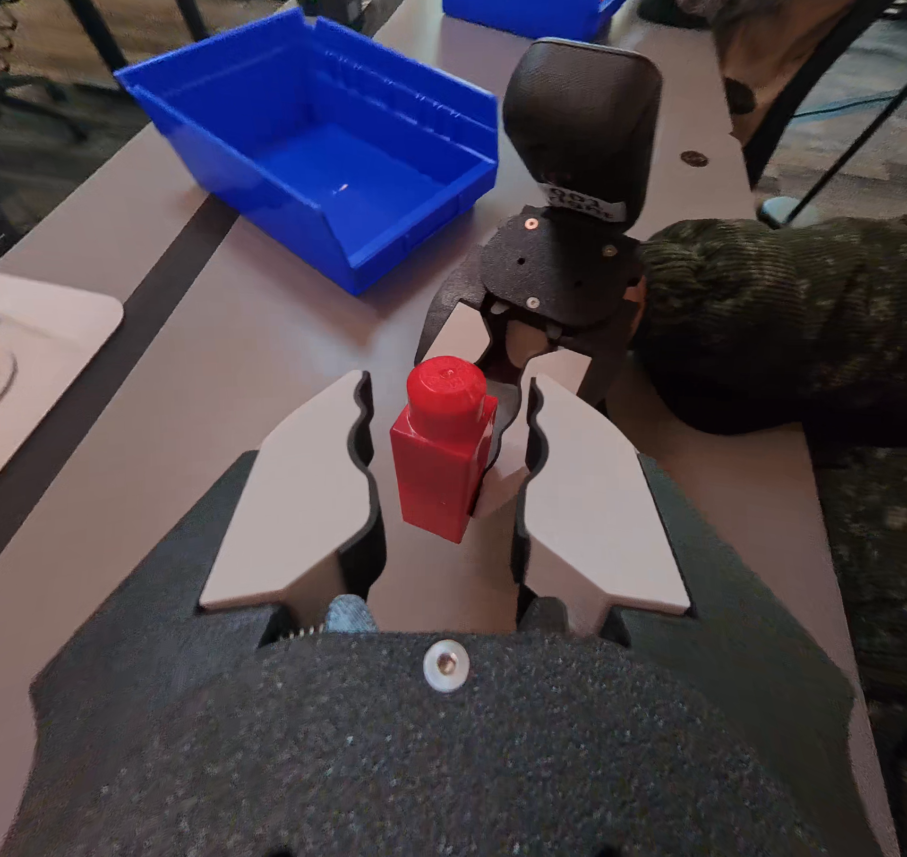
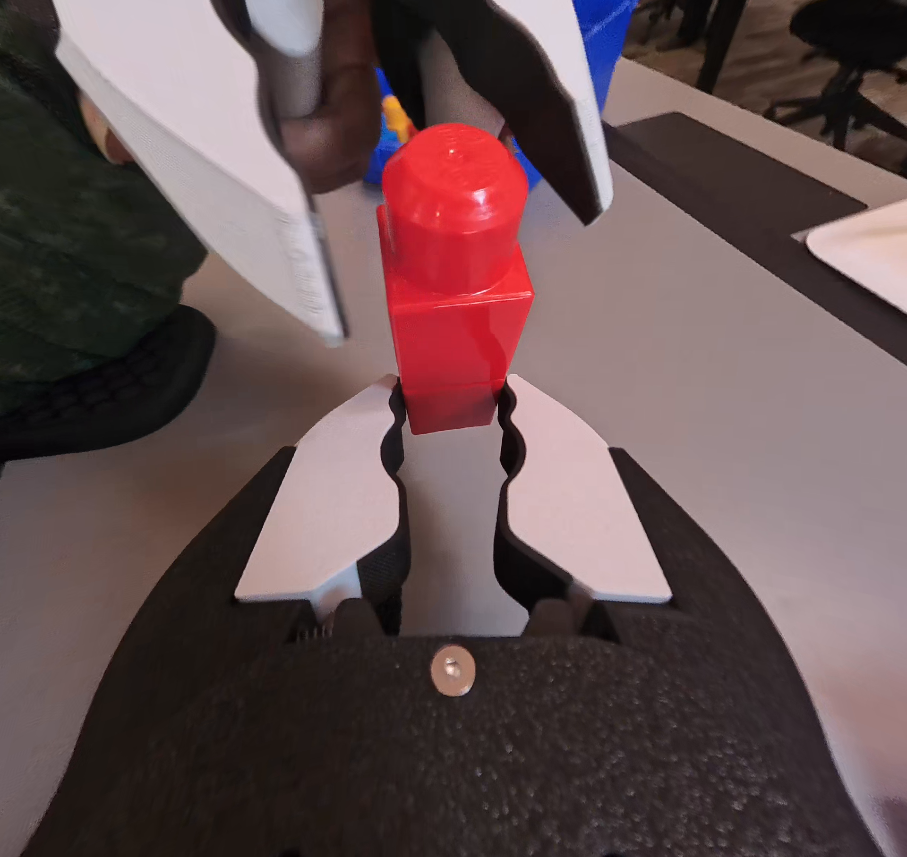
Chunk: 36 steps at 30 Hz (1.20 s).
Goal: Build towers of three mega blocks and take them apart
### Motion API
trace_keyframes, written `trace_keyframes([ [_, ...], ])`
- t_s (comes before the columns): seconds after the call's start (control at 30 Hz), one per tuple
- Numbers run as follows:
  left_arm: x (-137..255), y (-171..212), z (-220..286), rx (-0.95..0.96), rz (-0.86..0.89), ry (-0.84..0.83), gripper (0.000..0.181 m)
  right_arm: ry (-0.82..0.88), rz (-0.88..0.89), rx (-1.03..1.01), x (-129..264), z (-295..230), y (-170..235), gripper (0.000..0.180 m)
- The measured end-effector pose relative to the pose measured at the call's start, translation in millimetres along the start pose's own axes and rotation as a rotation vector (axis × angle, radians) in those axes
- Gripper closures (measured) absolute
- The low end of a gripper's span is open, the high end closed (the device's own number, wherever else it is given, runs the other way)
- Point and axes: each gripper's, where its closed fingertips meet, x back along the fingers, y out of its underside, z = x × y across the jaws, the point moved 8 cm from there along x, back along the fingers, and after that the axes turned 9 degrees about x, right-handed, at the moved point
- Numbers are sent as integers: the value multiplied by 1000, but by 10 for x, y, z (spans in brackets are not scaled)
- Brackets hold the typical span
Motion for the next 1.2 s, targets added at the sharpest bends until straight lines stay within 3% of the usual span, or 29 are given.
trace_keyframes([
  [0.1, 34, 61, 12, -81, -5, 39, 118, -53, 39, 13, 34, -33, -7, 143],
  [0.17, 6, 159, -12, -121, -17, 76, 138, -87, 58, 10, 41, -50, -9, 143],
  [0.23, -70, 246, -28, -141, -10, 136, 144, -110, 93, 0, 64, -59, -32, 143],
  [0.33, -111, 268, -102, -100, 72, 186, 144, -99, 117, -26, 117, -19, -34, 143],
  [0.7, -162, 276, -184, -75, 122, 155, 144, -47, 115, -83, 101, 51, -2, 143],
  [0.83, 218, 181, -268, -72, 279, 166, 138, -53, 154, -84, 148, 44, -66, 143],
  [0.9, 649, 104, -484, 30, 420, 51, 146, -11, 145, -73, 172, 72, -53, 143],
  [0.97, 1109, 160, -770, 137, 496, -184, 152, 25, 134, -90, 178, 125, -11, 143],
  [1.07, 1672, 524, -1189, 308, 433, -603, 154, 49, 119, -126, 153, 182, 57, 143],
  [1.13, 1852, 835, -1370, 405, 346, -708, 149, 52, 103, -130, 127, 188, 90, 143],
  [1.2, 1878, 1089, -1510, 508, 284, -685, 143, 51, 90, -127, 109, 175, 102, 143],
])
